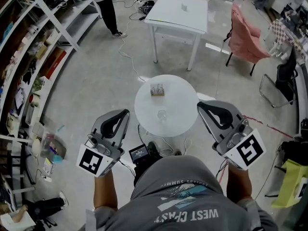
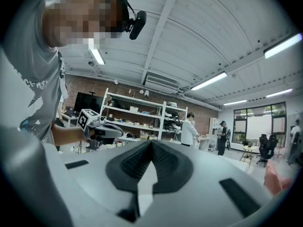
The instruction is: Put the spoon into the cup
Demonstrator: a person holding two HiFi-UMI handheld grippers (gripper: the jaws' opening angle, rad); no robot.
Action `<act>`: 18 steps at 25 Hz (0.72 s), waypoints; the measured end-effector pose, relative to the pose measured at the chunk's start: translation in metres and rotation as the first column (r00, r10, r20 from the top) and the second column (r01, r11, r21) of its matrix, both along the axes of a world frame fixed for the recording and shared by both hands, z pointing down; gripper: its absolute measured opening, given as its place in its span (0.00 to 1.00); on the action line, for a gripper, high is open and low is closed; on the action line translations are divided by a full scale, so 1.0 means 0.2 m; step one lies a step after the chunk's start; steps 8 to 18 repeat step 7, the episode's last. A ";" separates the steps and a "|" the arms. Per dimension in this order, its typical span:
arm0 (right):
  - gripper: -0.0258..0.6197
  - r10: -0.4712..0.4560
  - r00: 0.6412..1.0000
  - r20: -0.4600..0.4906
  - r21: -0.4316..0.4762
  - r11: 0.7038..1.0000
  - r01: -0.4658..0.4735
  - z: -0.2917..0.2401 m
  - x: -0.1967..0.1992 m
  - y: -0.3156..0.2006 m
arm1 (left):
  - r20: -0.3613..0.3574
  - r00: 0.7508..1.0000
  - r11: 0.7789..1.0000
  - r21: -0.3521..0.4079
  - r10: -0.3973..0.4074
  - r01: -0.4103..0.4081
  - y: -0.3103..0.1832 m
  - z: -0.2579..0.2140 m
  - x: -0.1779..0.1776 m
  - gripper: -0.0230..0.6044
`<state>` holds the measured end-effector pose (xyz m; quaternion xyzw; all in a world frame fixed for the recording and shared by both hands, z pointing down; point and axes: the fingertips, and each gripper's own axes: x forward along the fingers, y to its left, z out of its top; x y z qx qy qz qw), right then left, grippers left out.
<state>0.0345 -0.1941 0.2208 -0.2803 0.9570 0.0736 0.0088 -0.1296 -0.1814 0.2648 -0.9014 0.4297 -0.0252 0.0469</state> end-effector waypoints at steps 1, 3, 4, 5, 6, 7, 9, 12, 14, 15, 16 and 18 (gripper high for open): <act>0.04 0.002 1.000 0.001 0.000 1.000 -0.002 0.00 0.00 0.00 | 0.000 1.000 1.000 0.002 0.002 -0.002 0.00 0.00 0.00 0.04; 0.04 0.007 1.000 0.000 -0.001 1.000 -0.007 0.01 0.01 0.00 | 0.001 1.000 1.000 0.005 0.005 -0.005 0.00 0.00 0.00 0.04; 0.04 0.008 1.000 0.000 -0.002 1.000 -0.008 0.02 0.01 0.00 | 0.001 1.000 1.000 0.005 0.006 -0.006 0.00 0.00 0.00 0.04; 0.04 0.010 1.000 -0.001 -0.002 1.000 -0.010 0.02 0.01 0.00 | 0.001 1.000 1.000 0.006 0.007 -0.007 0.00 0.00 0.01 0.04; 0.04 0.011 1.000 -0.001 -0.003 1.000 -0.011 0.02 0.02 0.00 | 0.001 1.000 1.000 0.007 0.008 -0.008 0.00 0.00 0.01 0.04; 0.04 0.012 1.000 -0.001 -0.003 1.000 -0.012 0.03 0.02 0.00 | 0.001 1.000 1.000 0.008 0.009 -0.009 0.00 0.00 0.01 0.04; 0.04 0.012 1.000 -0.001 -0.003 1.000 -0.012 0.03 0.02 0.00 | 0.001 1.000 1.000 0.008 0.009 -0.009 0.00 0.00 0.01 0.04; 0.04 0.012 1.000 -0.001 -0.003 1.000 -0.012 0.03 0.02 0.00 | 0.001 1.000 1.000 0.008 0.009 -0.009 0.00 0.00 0.01 0.04; 0.04 0.012 1.000 -0.001 -0.003 1.000 -0.012 0.03 0.02 0.00 | 0.001 1.000 1.000 0.008 0.009 -0.009 0.00 0.00 0.01 0.04; 0.04 0.012 1.000 -0.001 -0.003 1.000 -0.012 0.03 0.02 0.00 | 0.001 1.000 1.000 0.008 0.009 -0.009 0.00 0.00 0.01 0.04; 0.04 0.012 1.000 -0.001 -0.003 1.000 -0.012 0.03 0.02 0.00 | 0.001 1.000 1.000 0.008 0.009 -0.009 0.00 0.00 0.01 0.04; 0.04 0.012 1.000 -0.001 -0.003 1.000 -0.012 0.03 0.02 0.00 | 0.001 1.000 1.000 0.008 0.009 -0.009 0.00 0.00 0.01 0.04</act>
